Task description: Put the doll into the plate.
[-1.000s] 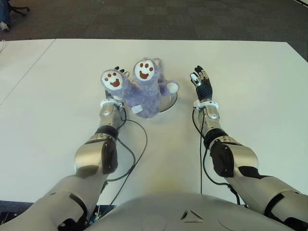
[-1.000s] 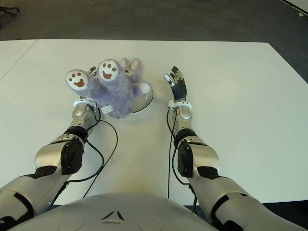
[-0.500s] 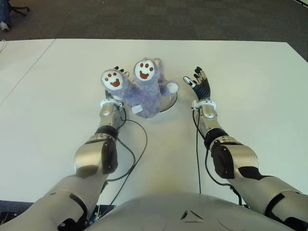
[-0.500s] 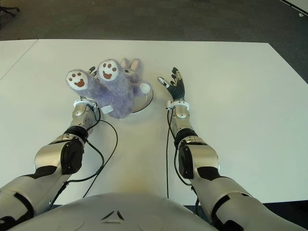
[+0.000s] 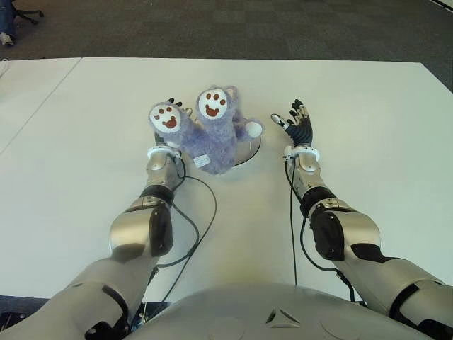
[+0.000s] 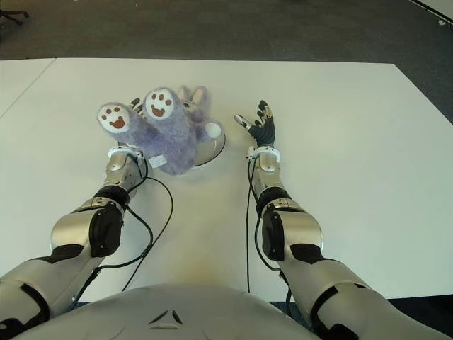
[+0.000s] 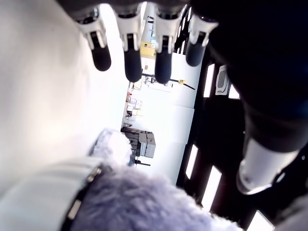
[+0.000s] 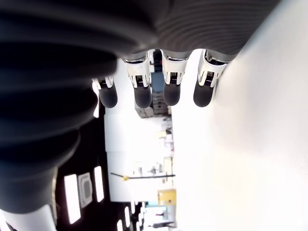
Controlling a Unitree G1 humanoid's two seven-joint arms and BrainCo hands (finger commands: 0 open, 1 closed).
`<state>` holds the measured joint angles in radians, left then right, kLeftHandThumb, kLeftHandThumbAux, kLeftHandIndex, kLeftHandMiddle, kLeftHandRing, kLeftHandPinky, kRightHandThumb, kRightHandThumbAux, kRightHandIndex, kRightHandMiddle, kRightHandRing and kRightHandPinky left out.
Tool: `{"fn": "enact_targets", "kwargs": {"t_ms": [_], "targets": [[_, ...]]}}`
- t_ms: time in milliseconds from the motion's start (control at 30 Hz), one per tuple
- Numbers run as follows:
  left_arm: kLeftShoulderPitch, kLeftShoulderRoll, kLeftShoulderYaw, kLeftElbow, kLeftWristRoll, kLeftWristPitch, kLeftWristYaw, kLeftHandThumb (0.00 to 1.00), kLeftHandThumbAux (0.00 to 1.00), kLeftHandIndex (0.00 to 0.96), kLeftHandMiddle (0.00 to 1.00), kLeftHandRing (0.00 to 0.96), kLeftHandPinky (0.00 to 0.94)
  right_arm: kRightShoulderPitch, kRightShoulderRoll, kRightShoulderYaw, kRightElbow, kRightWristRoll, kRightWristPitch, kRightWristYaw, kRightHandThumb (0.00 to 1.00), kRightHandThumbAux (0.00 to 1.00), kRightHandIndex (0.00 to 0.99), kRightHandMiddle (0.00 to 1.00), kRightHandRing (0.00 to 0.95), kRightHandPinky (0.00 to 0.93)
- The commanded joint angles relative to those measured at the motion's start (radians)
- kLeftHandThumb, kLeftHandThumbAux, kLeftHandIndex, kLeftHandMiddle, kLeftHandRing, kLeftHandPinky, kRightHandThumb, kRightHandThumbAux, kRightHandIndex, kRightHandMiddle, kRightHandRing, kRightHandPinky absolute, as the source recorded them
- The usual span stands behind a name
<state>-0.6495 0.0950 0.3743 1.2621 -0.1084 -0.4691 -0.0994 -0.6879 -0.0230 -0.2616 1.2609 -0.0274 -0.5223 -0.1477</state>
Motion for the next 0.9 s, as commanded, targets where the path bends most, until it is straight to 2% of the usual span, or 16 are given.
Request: {"fn": "enact_targets", "kwargs": {"t_ms": [33,300,833,900], "targets": [[0.120,-0.007,0.010,0.090,-0.004,0.134,0.008,0.000,0.729,0.126,0.181,0.161,0.152,0.158,0.029,-0.036,0.097,0.031,0.139,-0.027,0.000,0.790,0.022,0.016,0.007,0.037],[0.120,-0.005,0.011,0.090,-0.004,0.136,0.010,0.000,0.732,0.134,0.189,0.166,0.141,0.157,0.034,-0.043,0.096,0.024,0.138,-0.041,0.000,0.800,0.029,0.024,0.013,0.047],[0.121,-0.007,0.015,0.089,-0.008,0.131,0.013,0.000,0.743,0.134,0.199,0.183,0.178,0.156,0.039,-0.058,0.094,0.029,0.139,-0.032,0.000,0.827,0.036,0.033,0.020,0.058],[0.120,-0.006,0.014,0.089,-0.007,0.130,0.014,0.000,0.739,0.137,0.203,0.184,0.156,0.156,0.039,-0.055,0.094,0.024,0.141,-0.036,0.000,0.829,0.038,0.034,0.024,0.067]]}}
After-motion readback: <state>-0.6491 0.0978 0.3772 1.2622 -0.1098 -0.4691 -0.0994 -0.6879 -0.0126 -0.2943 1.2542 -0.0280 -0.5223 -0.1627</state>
